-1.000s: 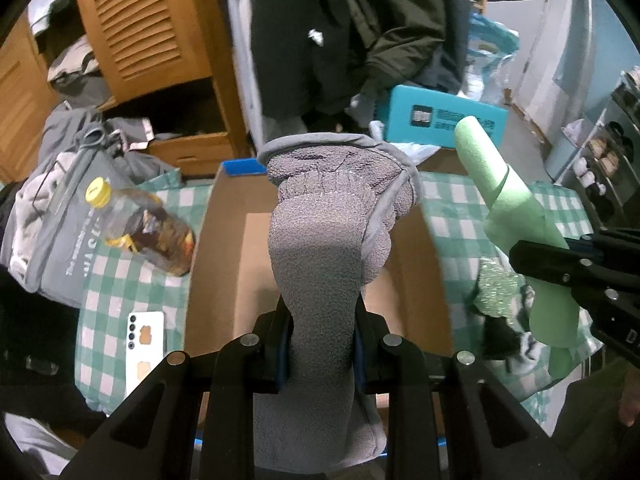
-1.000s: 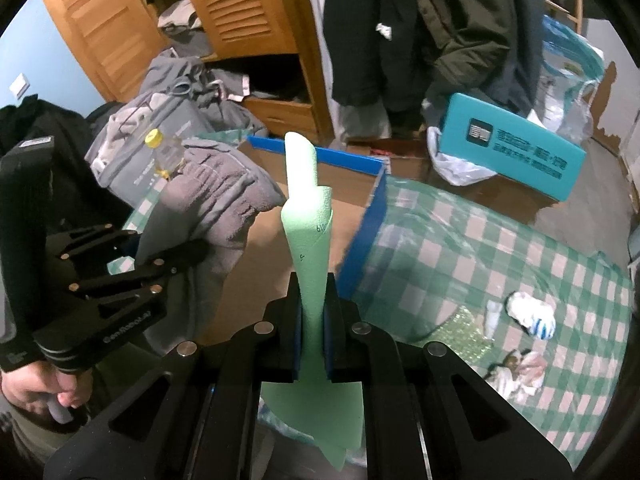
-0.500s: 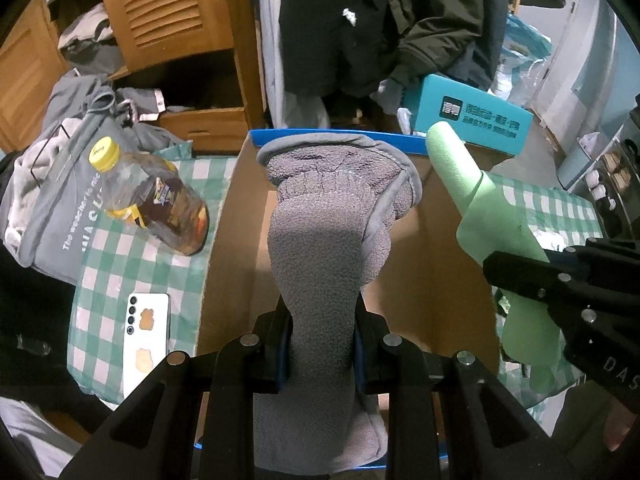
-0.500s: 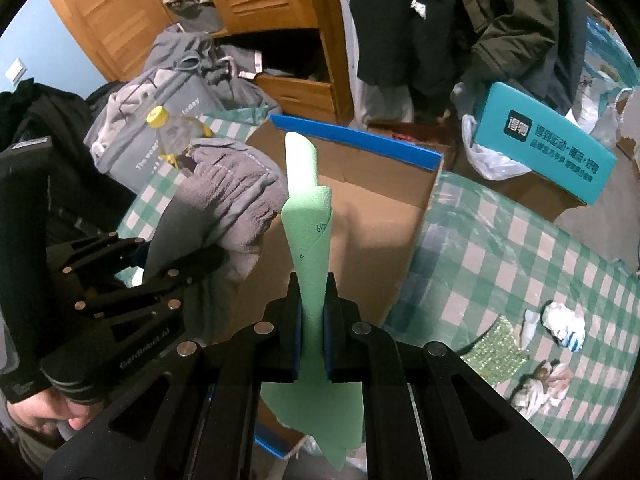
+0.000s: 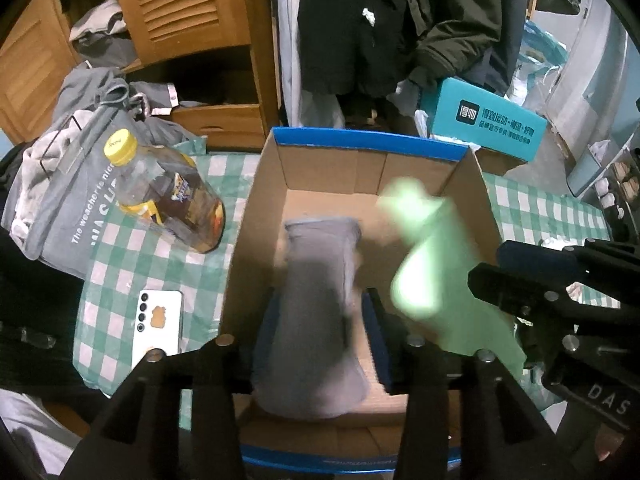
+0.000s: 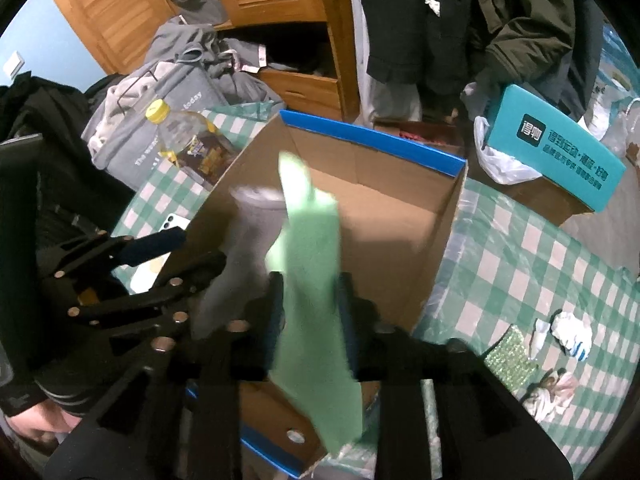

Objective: Organize soft objects
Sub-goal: 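Lower both items into the cardboard box and open both tools, then withdraw both tools from the box toward the remaining items on the table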

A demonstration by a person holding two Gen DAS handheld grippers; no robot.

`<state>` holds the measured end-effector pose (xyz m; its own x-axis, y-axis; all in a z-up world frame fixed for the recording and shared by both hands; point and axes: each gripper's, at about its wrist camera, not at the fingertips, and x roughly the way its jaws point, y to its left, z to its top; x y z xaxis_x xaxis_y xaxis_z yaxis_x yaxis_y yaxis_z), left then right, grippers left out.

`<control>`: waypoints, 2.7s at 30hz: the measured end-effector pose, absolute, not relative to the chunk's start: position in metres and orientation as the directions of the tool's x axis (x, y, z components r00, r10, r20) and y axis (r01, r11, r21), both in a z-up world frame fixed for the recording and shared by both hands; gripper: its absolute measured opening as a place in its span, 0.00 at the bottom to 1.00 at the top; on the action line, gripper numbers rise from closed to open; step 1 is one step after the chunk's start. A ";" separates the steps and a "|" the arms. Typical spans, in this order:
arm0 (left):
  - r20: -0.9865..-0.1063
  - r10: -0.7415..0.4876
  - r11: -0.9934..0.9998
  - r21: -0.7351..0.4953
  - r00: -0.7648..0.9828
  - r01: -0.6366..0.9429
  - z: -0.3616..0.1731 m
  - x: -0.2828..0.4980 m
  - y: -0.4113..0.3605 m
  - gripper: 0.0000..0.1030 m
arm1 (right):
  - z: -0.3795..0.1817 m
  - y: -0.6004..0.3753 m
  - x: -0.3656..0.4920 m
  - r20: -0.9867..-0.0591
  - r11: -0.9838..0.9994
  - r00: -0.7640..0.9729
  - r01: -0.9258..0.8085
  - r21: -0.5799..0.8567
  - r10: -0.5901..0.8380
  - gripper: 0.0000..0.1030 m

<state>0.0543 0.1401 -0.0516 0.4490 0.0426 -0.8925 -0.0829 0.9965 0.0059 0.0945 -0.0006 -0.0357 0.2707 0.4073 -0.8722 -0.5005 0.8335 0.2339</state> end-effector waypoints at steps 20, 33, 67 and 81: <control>-0.878 0.055 0.998 0.053 0.475 -0.019 -0.040 0.051 0.111 0.68 | -0.021 -0.037 0.085 -0.871 0.874 0.344 -0.455 0.171 0.350 0.56; -0.881 0.044 0.998 0.062 0.471 0.022 -0.037 0.052 0.088 0.75 | -0.025 -0.076 0.082 -0.880 0.900 0.355 -0.405 0.161 0.317 0.60; -0.915 -0.031 0.968 0.073 0.402 0.241 -0.054 0.059 -0.039 0.76 | -0.044 -0.213 0.071 -0.897 0.969 0.384 -0.195 0.153 0.219 0.62; -0.942 -0.031 0.956 0.070 0.334 0.285 -0.081 0.067 -0.075 0.78 | -0.058 -0.264 0.065 -0.910 0.983 0.374 -0.102 0.150 0.178 0.62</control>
<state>0.0666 -0.0749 -0.0810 0.3336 -0.0310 -0.9422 0.2853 0.9559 0.0696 0.0652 -0.2639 -0.0582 0.3737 0.1781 -0.9103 -0.1023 0.9833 0.1503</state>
